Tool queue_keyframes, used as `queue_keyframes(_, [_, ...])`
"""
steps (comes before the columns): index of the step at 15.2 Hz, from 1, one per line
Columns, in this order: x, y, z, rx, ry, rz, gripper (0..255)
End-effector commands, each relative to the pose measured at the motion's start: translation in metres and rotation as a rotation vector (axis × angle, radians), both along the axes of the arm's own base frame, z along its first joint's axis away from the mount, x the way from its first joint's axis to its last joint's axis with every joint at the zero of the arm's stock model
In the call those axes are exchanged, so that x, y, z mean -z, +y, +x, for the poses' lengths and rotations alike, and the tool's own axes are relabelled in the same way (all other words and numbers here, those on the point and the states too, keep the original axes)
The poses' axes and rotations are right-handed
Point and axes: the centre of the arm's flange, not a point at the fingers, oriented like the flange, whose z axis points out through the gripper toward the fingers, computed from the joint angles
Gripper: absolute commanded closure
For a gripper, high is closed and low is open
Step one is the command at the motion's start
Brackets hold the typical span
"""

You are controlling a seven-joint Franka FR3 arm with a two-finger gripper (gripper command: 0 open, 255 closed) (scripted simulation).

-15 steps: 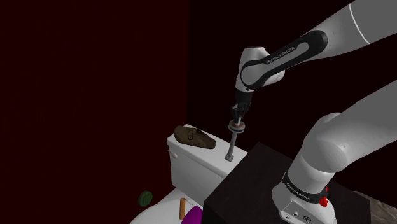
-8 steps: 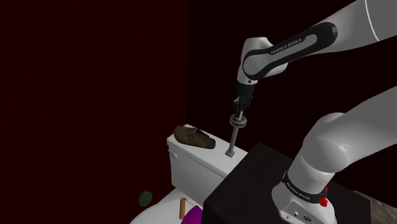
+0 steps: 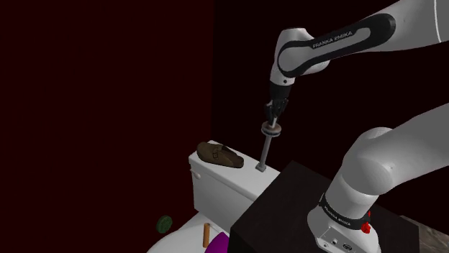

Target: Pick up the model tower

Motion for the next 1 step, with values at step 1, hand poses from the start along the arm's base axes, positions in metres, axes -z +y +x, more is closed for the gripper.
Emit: queue_keyframes(1, [-0.0032,-0.0004,0.0001,0.000,0.000,0.000,255])
